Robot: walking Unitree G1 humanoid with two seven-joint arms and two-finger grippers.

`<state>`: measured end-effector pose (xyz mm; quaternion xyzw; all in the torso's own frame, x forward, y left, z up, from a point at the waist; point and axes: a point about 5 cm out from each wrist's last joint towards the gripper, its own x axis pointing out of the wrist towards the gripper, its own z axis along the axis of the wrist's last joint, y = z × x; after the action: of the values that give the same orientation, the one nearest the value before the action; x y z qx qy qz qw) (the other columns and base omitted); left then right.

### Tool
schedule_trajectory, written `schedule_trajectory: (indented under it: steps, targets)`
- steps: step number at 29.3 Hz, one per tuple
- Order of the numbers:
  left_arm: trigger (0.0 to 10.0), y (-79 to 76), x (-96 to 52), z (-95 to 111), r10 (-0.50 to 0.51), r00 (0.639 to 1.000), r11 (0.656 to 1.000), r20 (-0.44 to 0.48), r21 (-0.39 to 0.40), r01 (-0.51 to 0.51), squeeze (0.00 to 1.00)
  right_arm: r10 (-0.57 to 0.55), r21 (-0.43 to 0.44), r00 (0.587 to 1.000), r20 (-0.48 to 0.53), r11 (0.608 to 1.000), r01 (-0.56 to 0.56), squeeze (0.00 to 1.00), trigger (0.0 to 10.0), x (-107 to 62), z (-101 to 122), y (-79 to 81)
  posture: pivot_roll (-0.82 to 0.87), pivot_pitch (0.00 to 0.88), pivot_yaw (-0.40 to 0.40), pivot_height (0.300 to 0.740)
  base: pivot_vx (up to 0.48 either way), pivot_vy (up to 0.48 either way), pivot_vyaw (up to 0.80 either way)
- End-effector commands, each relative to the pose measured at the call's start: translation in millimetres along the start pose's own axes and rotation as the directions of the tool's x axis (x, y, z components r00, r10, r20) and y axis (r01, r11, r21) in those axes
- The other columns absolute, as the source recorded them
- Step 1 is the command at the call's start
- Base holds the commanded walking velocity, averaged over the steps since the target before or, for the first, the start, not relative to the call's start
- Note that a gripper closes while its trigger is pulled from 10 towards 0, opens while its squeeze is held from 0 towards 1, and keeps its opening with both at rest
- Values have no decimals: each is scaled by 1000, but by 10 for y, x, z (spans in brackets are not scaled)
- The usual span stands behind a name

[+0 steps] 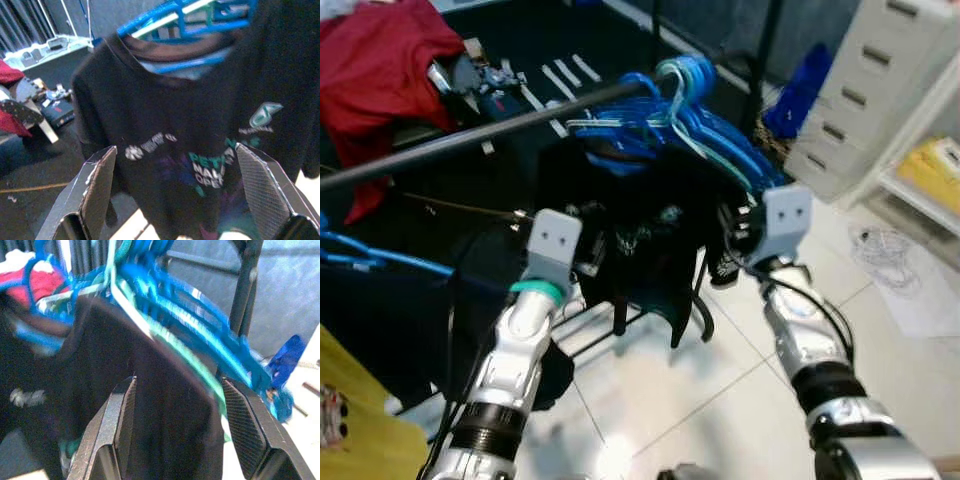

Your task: Hang hanger

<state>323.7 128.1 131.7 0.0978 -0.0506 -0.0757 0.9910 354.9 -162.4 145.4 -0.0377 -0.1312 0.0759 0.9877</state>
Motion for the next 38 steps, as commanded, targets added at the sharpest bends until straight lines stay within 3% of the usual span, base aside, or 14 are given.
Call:
schedule_trajectory:
  steps: [1,2,4,6,7,8,9,13,15,17,22,28,38]
  targets:
    - [10000,20,-25,-64,9,1000,1000,-24,5,-9,0,13,15,1000,-5,1000,-13,0,10000,-12,-19,42,-13,0,15,740,349,0,0]
    - [10000,20,-25,-64,9,1000,1000,-24,5,-9,0,13,15,1000,-5,1000,-13,0,10000,-12,-19,42,-13,0,15,740,349,0,0]
    - [10000,8,-60,-73,7,1000,1000,-25,-6,-7,0,167,-31,984,67,986,-165,0,10000,71,188,150,-9,0,19,740,161,0,0]
    - [10000,8,-60,-73,7,1000,1000,-25,-6,-7,0,167,-31,984,67,986,-165,0,10000,71,188,150,-9,0,19,740,0,0,0]
    - [10000,11,-91,-82,-5,1000,1000,-25,-11,4,0,280,-76,955,98,959,-274,0,10000,74,305,256,-11,0,20,740,0,0,0]
    - [10000,11,-91,-82,-5,1000,1000,-25,-11,4,0,280,-76,955,98,959,-274,0,10000,74,305,256,-11,0,20,740,0,0,0]
    - [10000,20,-118,-95,-17,999,1000,-27,-12,17,0,360,-119,925,120,930,-347,0,10000,46,401,338,-12,0,17,740,0,0,0]
    - [10000,31,-135,-107,-23,999,1000,-30,-12,22,0,383,-163,916,122,918,-362,0,10000,6,451,352,-14,0,19,740,0,0,0]
    - [10000,21,-136,-113,-34,999,999,-32,-15,33,0,361,-215,928,91,917,-336,0,10000,-51,430,216,-28,0,35,740,0,0,0]
    - [10000,21,-136,-113,-34,999,999,-32,-15,33,0,361,-215,928,91,917,-336,0,10000,-51,430,216,-28,0,35,740,0,0,0]
    - [10000,-2,-119,-101,-45,999,999,-28,-16,45,0,398,-143,916,45,910,-388,0,10000,-76,382,85,-26,0,34,740,0,0,0]
    - [10000,6,-129,-98,-42,999,999,-29,-19,42,0,357,-148,934,-5,924,-354,0,10000,-25,366,-157,-22,0,38,740,0,0,0]
    - [10000,14,-143,-93,-45,999,999,-31,-16,45,0,365,-70,931,-27,928,-366,0,10000,36,352,-214,-3,0,37,740,0,0,0]
